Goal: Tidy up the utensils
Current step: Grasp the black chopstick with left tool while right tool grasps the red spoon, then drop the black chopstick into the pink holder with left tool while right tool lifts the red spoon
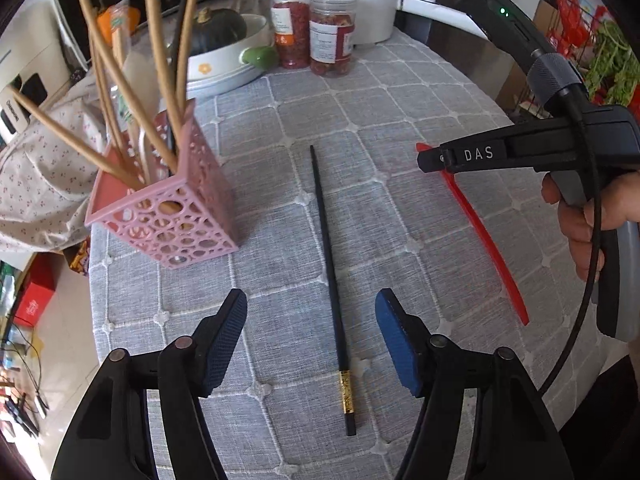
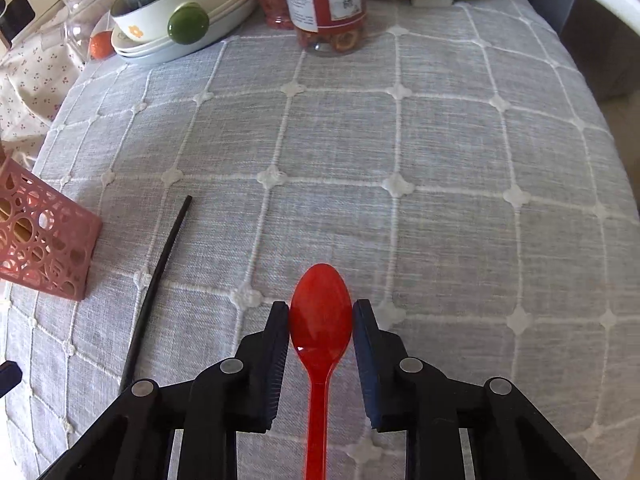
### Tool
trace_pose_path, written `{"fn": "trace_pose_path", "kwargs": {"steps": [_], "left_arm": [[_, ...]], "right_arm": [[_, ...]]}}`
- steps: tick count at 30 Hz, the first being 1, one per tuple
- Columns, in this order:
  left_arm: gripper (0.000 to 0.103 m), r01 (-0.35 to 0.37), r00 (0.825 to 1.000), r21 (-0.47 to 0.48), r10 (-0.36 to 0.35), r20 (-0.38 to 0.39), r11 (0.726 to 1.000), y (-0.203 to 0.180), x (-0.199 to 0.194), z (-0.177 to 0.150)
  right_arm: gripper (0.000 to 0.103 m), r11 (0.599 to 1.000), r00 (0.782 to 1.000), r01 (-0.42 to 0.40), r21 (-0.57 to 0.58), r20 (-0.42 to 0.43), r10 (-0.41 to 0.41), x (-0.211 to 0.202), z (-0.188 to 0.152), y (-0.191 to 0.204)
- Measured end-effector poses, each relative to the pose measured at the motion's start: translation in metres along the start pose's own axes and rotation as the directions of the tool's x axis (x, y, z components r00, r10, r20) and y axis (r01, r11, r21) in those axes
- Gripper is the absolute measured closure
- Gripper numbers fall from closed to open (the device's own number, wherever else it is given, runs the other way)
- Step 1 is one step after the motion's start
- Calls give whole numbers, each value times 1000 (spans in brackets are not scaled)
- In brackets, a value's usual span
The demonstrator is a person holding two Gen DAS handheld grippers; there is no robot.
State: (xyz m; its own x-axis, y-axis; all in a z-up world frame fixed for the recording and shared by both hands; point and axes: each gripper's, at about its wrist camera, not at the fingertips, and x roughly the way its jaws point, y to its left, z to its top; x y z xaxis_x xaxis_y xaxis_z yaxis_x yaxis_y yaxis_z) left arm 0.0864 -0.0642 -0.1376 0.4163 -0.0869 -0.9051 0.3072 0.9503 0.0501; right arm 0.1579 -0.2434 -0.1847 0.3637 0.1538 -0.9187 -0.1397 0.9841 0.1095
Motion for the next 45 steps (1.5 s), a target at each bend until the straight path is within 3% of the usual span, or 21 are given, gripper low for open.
{"fn": "trace_pose_path", "kwargs": {"steps": [5, 7, 11, 16, 20, 27, 37, 41, 45], "left_arm": [[72, 0, 999, 35, 2, -41, 999, -20, 21, 28], [75, 1, 998, 13, 0, -61, 1000, -22, 33, 44], [82, -67, 994, -14, 66, -84, 998, -20, 58, 72], [89, -127, 984, -58, 118, -133, 990, -7, 84, 87], [92, -107, 983, -107, 89, -160, 988, 2, 97, 88], [98, -108, 985, -93, 94, -148, 990, -2, 94, 84], [98, 9, 1000, -21, -9, 19, 1000, -30, 16, 43], [98, 43, 992, -9, -42, 118, 999, -22, -27, 25], [98, 74, 973, -42, -63, 221, 996, -6, -73, 8]], "right_arm": [[74, 997, 999, -40, 64, -10, 41, -19, -17, -32], [74, 996, 999, -50, 72, -9, 50, -25, -22, -40], [74, 994, 998, -69, 82, -2, 69, -34, -28, -50], [74, 991, 996, -91, 101, 15, 90, -43, -28, -61], [74, 988, 995, -103, 113, 26, 101, -46, -25, -65], [74, 990, 995, -102, 102, 23, 100, -48, -27, -58], [74, 992, 993, -83, 93, 87, 75, -73, -35, -44], [74, 994, 989, -88, 62, 128, 79, -89, -42, -28], [74, 994, 980, -107, 31, 170, 100, -103, -48, -10]]}}
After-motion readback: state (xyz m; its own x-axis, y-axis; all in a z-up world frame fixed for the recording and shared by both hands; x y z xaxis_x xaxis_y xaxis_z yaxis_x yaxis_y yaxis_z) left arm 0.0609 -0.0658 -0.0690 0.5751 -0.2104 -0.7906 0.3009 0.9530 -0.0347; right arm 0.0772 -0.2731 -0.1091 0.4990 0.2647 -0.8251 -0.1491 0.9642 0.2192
